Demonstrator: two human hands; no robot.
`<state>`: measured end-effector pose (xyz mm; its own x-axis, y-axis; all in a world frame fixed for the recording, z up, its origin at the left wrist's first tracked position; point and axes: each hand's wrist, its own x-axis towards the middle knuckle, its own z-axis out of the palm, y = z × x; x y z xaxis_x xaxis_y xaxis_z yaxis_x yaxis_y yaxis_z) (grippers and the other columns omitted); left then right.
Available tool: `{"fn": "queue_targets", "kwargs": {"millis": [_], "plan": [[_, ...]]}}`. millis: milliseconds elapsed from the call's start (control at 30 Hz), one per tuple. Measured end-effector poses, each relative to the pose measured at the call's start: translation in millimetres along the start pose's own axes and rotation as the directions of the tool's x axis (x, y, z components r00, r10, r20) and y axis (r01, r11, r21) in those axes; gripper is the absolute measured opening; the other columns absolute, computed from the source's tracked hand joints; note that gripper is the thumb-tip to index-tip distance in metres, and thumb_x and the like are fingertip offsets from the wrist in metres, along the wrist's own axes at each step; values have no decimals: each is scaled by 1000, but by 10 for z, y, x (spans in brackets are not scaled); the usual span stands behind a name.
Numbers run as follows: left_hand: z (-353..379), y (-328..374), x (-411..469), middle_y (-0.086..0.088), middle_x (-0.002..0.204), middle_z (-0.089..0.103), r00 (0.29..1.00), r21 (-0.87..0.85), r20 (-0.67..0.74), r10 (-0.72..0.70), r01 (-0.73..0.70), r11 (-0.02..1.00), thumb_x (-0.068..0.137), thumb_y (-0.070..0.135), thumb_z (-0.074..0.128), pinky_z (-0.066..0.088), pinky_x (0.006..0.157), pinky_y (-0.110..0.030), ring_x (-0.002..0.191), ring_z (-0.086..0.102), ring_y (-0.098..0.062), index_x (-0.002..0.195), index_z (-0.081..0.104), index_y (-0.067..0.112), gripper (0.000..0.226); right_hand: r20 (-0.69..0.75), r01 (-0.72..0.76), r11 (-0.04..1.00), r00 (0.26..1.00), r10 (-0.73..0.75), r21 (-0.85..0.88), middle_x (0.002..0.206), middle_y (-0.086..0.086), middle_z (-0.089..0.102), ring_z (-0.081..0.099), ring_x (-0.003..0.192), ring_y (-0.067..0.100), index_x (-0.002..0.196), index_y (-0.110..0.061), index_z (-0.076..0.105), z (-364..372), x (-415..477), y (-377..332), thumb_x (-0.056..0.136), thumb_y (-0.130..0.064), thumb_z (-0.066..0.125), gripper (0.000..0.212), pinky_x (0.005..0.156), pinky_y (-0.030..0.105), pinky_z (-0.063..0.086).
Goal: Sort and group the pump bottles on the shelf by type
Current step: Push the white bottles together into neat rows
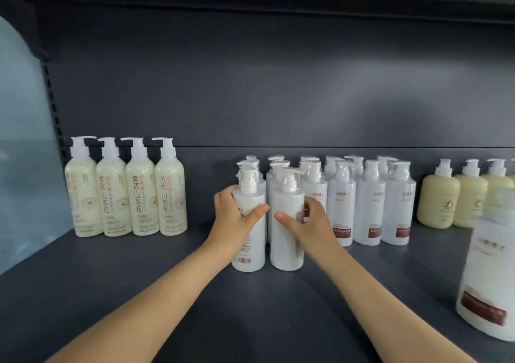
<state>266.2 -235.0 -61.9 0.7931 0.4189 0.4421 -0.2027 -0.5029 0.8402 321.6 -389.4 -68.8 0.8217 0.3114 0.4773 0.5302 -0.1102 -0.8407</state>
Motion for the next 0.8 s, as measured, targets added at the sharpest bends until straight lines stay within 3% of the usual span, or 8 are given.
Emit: {"fn": "queue_targets", "kwargs": {"millis": [133,233,267,367,467,533,667,800], "plan": [[-68,-113,10,-5,123,52,993,70,113,-39,32,997,64,59,64,51,93,-39,107,58,-13,122,48,21,71,163,-134,989,976,142,-57,112,-12,57,55,103,4,118,-26,46,-109,-14,81,80,-36,70,46,80,16,43],[-199,-201,-87,16,111,55,950,89,295,-104,81,993,83,30,66,46,86,-17,101,53,5,120,43,25,43,301,-205,977,929,214,-61,113,-14,61,59,106,5,118,-25,53,-226,-18,101,82,-27,69,39,91,26,48],[-247,-224,-107,23,108,53,926,89,356,-125,99,991,85,22,65,44,87,-15,101,51,8,125,42,26,46,319,-213,976,922,218,-49,114,-11,63,60,108,7,118,-23,55,-263,-9,103,83,-23,68,37,96,31,48],[-336,-271,-119,22,112,53,903,135,402,-150,103,985,83,14,67,43,101,-26,111,53,-1,133,38,24,59,338,-205,978,918,206,-39,116,-8,66,60,110,10,119,-21,59,-322,19,113,84,-16,67,36,101,37,47],[-272,-262,-139,22,108,51,932,147,344,-118,70,987,81,16,70,45,89,-17,104,53,2,128,38,27,58,289,-166,980,938,191,-109,116,-8,64,60,109,10,120,-19,57,-283,31,140,82,-21,70,41,99,37,49],[-192,-269,-159,17,111,51,949,163,303,-82,34,986,79,20,72,44,81,-13,98,53,3,130,37,26,62,234,-126,976,958,165,-176,112,-11,62,59,104,8,119,-20,54,-230,27,134,81,-26,71,42,91,30,50],[-108,-342,-170,1,125,48,967,206,248,-64,12,979,76,31,73,47,100,-38,105,55,-11,134,38,26,68,159,-68,974,982,103,-216,102,-12,60,56,88,-1,109,-22,52,-134,17,144,76,-30,75,41,67,10,41],[-126,-295,-172,4,122,47,955,201,283,-87,30,979,80,31,69,48,97,-32,99,54,-9,130,42,25,57,217,-84,977,968,127,-195,106,-9,65,59,92,0,110,-18,60,-131,17,140,77,-32,74,39,69,11,44]]}}
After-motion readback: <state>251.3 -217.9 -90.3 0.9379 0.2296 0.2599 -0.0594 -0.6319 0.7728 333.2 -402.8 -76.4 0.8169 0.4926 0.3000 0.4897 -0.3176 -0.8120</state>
